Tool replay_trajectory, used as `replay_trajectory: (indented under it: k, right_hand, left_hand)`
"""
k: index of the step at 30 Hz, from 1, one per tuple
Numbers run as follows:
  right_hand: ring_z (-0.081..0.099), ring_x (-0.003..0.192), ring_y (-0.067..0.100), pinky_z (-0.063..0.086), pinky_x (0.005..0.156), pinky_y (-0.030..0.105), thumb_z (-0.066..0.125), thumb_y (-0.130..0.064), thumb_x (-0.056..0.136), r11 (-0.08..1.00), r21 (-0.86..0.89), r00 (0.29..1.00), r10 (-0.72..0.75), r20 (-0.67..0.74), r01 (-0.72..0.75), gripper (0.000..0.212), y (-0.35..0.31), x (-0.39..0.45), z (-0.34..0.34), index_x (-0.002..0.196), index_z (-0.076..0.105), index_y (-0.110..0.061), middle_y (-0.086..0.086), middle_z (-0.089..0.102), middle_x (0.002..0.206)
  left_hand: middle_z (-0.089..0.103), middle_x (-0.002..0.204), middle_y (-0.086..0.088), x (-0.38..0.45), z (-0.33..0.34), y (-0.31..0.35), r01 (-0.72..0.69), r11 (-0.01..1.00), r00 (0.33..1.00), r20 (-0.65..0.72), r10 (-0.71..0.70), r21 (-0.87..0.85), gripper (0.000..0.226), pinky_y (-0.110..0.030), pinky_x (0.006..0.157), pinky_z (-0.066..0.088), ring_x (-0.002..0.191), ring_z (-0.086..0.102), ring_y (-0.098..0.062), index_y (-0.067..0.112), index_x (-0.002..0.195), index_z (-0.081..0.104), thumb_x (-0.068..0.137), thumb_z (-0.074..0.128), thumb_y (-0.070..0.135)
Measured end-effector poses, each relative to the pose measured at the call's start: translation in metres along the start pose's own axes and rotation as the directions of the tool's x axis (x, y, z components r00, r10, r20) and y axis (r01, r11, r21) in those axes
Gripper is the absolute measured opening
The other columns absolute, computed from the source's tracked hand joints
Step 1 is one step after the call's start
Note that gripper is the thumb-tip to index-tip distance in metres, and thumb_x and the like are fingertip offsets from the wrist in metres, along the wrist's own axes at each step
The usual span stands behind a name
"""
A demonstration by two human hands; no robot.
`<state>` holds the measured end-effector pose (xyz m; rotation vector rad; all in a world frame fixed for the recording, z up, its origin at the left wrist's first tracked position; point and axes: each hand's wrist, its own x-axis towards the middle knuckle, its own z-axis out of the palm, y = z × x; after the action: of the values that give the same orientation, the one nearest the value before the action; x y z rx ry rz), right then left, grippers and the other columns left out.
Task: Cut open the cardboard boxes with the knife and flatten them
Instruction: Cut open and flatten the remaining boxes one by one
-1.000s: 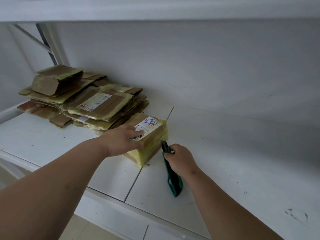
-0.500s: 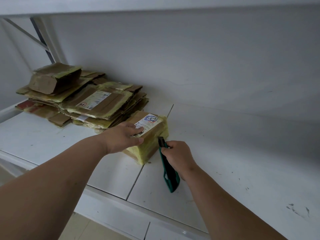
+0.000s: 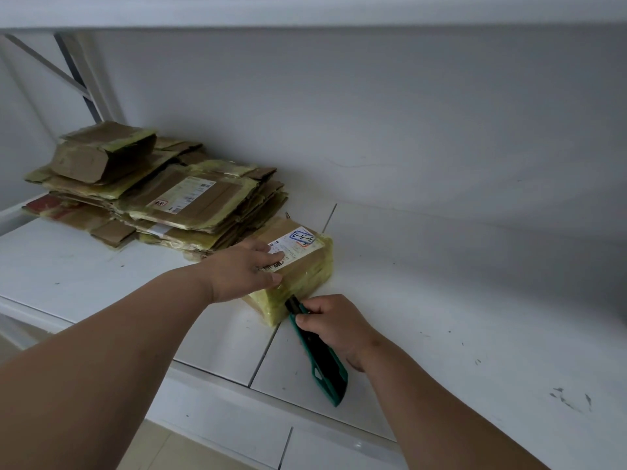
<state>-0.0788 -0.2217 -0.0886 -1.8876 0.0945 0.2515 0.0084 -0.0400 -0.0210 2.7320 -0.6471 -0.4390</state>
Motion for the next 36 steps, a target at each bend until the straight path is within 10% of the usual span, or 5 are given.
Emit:
replay_trajectory:
  k: [8,19,24,29,36]
  right_hand:
    - [0.053,0.069,0.016,0.041,0.068,0.026,0.063,-0.011,0.091,1.0,0.022,1.0,0.007,-0.011,-0.007,0.014,0.002,-0.009,0.008,0.08,0.068,-0.004,0.005,0.056,0.073]
    - [0.048,0.074,0.018,0.035,0.068,0.026,0.06,-0.01,0.092,0.99,-0.134,0.999,-0.033,0.034,0.037,0.02,-0.001,-0.023,0.009,0.095,0.065,0.009,0.008,0.051,0.077]
    - [0.058,0.088,0.014,0.044,0.083,0.025,0.063,-0.015,0.091,0.965,-0.245,0.984,-0.047,0.171,0.088,0.028,-0.009,-0.033,0.012,0.118,0.072,-0.01,0.006,0.067,0.099]
    - [0.057,0.067,0.013,0.043,0.062,0.017,0.065,-0.011,0.086,0.985,-0.165,0.993,-0.062,-0.102,0.044,0.018,-0.015,-0.034,-0.018,0.1,0.075,-0.014,0.004,0.066,0.077]
    - [0.059,0.095,0.027,0.044,0.073,0.032,0.039,-0.017,0.097,0.697,-0.691,0.966,0.011,-0.257,-0.192,0.025,0.002,-0.016,-0.053,0.105,0.063,-0.016,0.005,0.062,0.1]
  left_hand:
    - [0.021,0.16,0.007,-0.004,0.007,0.002,0.001,0.997,0.999,-0.046,0.003,0.082,0.058,-0.029,0.116,0.022,0.144,0.025,-0.016,0.034,0.15,0.034,0.096,0.049,0.051]
    - [0.021,0.161,0.003,-0.007,0.012,0.003,0.013,0.989,0.999,-0.047,-0.006,0.147,0.058,-0.037,0.117,0.024,0.146,0.023,-0.019,0.033,0.151,0.032,0.098,0.045,0.052]
    - [0.025,0.159,0.001,-0.008,0.01,0.003,0.002,0.994,0.999,-0.042,0.002,0.114,0.057,-0.036,0.118,0.022,0.145,0.024,-0.018,0.032,0.15,0.034,0.098,0.048,0.049]
    - [0.026,0.16,0.005,-0.014,0.007,0.004,0.001,0.998,0.999,-0.04,0.002,0.07,0.055,-0.031,0.117,0.02,0.146,0.024,-0.017,0.032,0.15,0.035,0.098,0.051,0.044]
    - [0.03,0.157,0.003,-0.015,0.0,0.019,-0.052,0.988,0.999,-0.009,0.054,0.149,0.05,-0.031,0.118,0.022,0.143,0.026,-0.019,0.023,0.146,0.043,0.098,0.052,0.015]
